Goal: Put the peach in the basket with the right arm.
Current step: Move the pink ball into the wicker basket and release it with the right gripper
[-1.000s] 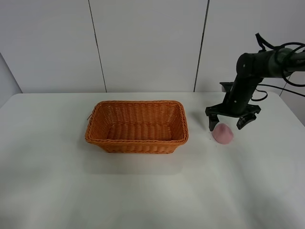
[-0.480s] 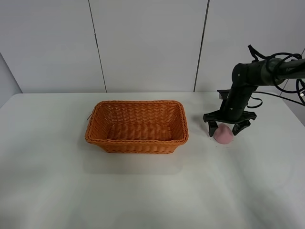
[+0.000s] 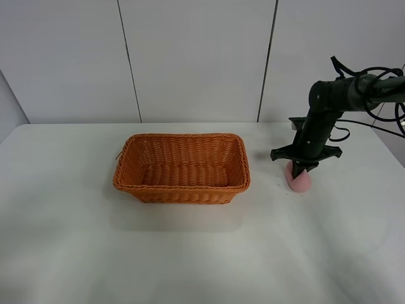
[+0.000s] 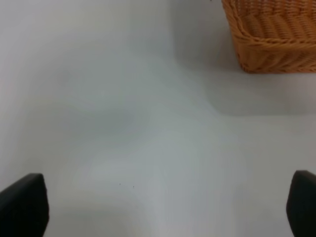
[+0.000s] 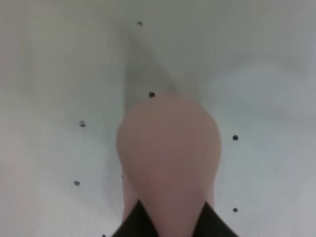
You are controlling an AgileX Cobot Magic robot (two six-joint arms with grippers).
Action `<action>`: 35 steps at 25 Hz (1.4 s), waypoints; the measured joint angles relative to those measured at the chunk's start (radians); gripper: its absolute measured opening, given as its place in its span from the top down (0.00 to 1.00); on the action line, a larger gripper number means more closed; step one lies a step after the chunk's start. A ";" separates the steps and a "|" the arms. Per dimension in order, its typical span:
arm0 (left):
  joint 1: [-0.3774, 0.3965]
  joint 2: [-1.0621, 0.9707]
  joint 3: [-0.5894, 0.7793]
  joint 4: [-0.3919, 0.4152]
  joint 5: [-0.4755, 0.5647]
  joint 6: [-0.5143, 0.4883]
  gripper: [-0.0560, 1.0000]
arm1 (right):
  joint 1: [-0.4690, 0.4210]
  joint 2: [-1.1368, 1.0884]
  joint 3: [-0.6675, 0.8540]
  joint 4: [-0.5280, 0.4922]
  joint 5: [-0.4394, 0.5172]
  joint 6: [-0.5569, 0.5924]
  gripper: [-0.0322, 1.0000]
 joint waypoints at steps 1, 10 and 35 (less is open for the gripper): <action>0.000 0.000 0.000 0.000 0.000 0.000 0.01 | 0.000 -0.006 -0.004 -0.001 0.009 0.000 0.97; 0.000 0.000 0.000 0.000 0.000 0.000 0.01 | 0.000 -0.129 -0.223 -0.011 0.201 0.000 0.97; 0.000 0.000 0.000 0.000 0.000 0.000 0.01 | 0.392 -0.151 -0.385 -0.030 0.246 0.000 0.97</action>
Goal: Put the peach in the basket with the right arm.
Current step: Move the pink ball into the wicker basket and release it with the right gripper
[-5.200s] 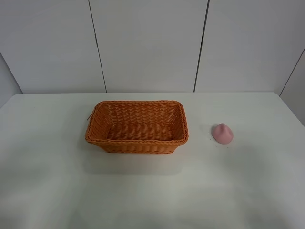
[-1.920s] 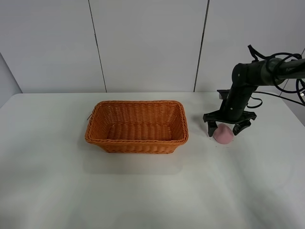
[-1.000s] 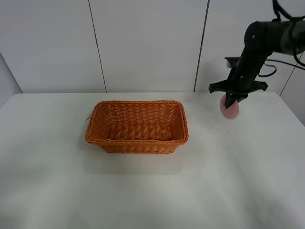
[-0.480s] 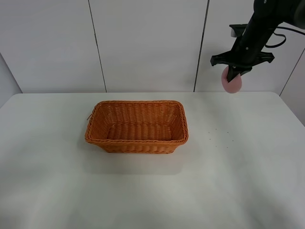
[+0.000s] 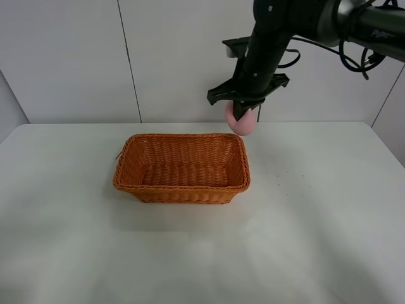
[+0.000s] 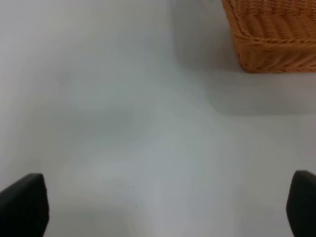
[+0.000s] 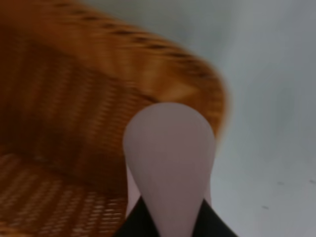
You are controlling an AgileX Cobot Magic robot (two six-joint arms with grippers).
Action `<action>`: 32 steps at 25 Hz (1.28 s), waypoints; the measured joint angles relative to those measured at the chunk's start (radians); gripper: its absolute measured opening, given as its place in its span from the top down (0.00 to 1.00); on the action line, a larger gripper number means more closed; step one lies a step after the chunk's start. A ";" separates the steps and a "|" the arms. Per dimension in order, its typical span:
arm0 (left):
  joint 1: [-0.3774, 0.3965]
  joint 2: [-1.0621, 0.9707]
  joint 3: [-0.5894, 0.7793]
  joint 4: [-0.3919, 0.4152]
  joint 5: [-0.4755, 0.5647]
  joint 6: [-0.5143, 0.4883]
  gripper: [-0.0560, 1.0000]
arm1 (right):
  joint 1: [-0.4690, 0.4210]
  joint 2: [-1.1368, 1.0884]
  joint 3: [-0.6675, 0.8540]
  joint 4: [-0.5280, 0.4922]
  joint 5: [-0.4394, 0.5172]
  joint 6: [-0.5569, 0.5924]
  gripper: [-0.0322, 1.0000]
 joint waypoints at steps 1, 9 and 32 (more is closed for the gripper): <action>0.000 0.000 0.000 0.000 0.000 0.000 0.01 | 0.027 0.001 0.000 0.000 -0.008 0.000 0.97; 0.000 0.000 0.000 0.000 0.000 0.000 0.01 | 0.136 0.116 0.000 0.000 -0.187 0.018 0.97; 0.000 0.000 0.000 0.000 0.000 0.000 0.01 | 0.147 0.249 -0.113 0.020 -0.143 0.055 0.30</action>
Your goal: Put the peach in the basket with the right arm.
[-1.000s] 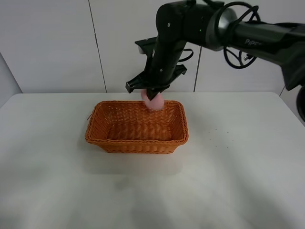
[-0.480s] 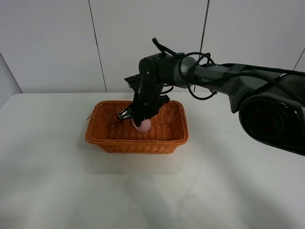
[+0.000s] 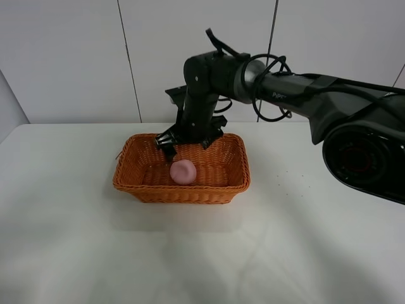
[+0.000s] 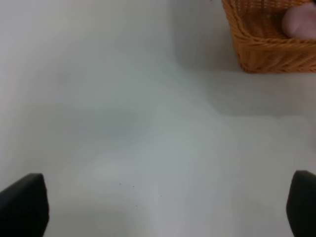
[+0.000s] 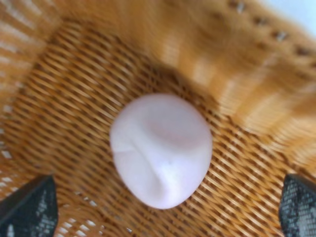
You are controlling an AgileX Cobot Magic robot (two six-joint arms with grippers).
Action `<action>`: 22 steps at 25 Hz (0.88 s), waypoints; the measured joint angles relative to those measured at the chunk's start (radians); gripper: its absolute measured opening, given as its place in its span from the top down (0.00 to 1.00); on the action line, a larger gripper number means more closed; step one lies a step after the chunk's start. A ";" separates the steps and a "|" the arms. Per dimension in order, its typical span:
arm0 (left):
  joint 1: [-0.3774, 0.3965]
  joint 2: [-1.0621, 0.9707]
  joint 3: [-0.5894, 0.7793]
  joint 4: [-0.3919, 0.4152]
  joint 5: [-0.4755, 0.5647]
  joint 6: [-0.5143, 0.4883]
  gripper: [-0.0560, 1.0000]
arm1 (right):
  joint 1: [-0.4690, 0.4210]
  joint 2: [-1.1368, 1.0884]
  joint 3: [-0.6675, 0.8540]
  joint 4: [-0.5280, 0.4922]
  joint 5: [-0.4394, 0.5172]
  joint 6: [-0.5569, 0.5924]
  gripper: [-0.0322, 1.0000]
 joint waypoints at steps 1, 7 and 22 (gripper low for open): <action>0.000 0.000 0.000 0.000 0.000 0.000 0.01 | 0.000 -0.008 -0.032 -0.004 0.026 0.000 0.30; 0.000 0.000 0.000 0.000 0.000 0.000 0.01 | 0.000 -0.030 -0.246 -0.066 0.133 0.002 0.30; 0.000 0.000 0.000 0.000 0.000 0.000 0.01 | -0.278 -0.032 -0.268 -0.065 0.142 -0.006 0.30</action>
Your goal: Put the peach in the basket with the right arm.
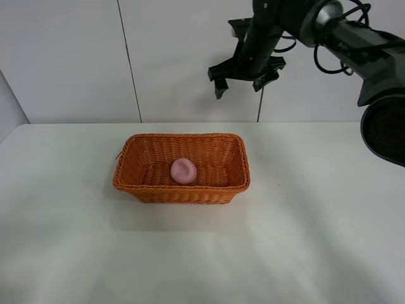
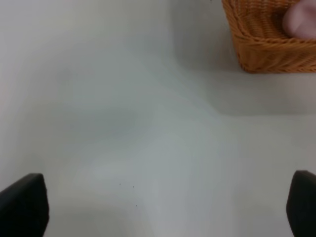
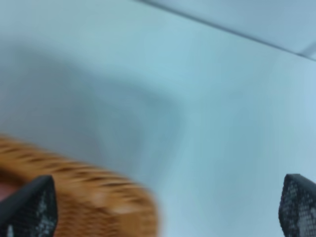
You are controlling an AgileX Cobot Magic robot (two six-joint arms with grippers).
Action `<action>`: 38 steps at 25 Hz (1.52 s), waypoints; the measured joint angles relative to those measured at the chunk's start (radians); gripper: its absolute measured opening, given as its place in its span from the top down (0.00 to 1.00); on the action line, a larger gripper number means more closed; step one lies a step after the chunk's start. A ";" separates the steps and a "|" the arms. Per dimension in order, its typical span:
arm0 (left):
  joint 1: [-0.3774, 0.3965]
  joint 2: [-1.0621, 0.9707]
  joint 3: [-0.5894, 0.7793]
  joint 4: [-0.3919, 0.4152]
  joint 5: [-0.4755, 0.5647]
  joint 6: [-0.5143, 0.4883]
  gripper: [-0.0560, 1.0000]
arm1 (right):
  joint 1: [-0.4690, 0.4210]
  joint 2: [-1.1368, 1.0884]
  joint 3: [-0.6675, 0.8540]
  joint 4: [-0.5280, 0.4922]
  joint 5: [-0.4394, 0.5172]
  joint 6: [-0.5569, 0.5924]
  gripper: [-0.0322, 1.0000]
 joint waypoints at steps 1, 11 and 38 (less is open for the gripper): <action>0.000 0.000 0.000 0.000 0.000 0.000 0.01 | -0.034 0.000 0.000 -0.002 0.001 0.000 0.30; 0.000 0.000 0.000 0.000 0.000 0.000 0.01 | -0.281 0.000 0.001 -0.005 0.002 -0.002 0.30; 0.000 0.000 0.000 0.000 0.000 0.000 0.01 | -0.299 -0.580 0.770 0.006 0.000 -0.003 0.30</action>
